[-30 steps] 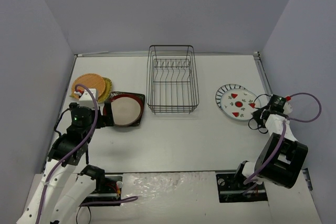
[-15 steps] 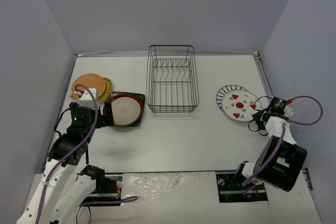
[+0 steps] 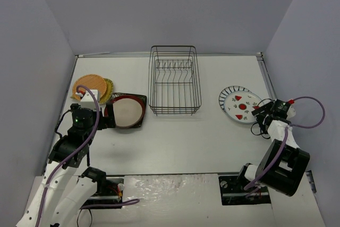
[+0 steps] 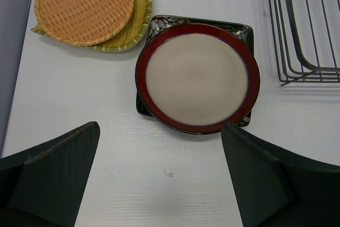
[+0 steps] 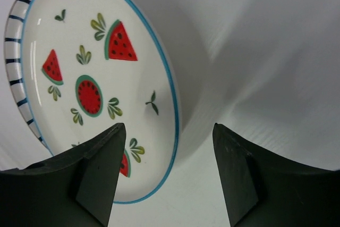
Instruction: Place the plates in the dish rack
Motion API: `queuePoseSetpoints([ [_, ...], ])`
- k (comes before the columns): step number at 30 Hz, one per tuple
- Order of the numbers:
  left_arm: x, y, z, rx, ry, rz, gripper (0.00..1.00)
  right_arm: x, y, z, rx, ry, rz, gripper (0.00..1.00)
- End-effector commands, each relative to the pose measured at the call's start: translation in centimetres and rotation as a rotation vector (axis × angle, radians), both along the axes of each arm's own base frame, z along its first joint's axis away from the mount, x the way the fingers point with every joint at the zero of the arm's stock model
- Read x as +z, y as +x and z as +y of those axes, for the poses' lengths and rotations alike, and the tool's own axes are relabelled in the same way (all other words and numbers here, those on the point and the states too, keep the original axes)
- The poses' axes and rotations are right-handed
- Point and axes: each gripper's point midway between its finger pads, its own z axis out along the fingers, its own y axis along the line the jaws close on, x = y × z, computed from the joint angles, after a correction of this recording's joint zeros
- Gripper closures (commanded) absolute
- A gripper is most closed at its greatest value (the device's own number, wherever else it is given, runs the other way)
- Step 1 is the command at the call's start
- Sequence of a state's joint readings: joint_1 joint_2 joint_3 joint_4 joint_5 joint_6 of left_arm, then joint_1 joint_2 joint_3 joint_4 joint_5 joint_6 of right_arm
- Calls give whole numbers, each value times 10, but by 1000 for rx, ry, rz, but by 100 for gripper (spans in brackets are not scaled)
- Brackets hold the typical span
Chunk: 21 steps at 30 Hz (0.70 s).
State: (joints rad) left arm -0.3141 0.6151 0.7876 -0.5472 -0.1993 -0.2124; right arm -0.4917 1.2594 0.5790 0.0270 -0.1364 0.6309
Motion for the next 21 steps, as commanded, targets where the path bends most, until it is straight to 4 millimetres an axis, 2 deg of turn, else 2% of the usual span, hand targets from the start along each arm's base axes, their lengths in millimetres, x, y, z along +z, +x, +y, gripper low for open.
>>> queuePoseSetpoints([
  [1, 25, 11, -3, -3, -17, -88, 3, 14, 26, 0, 43, 8, -127, 37],
  [5, 25, 10, -3, -2, -15, -88, 3, 10, 29, 0, 43, 12, -137, 36],
  [12, 25, 10, -1, 2, -11, -88, 3, 0, 34, 5, 80, 30, -157, 28],
  [21, 25, 9, -1, 4, -9, -87, 3, -4, 39, 14, 134, 33, -240, 33],
])
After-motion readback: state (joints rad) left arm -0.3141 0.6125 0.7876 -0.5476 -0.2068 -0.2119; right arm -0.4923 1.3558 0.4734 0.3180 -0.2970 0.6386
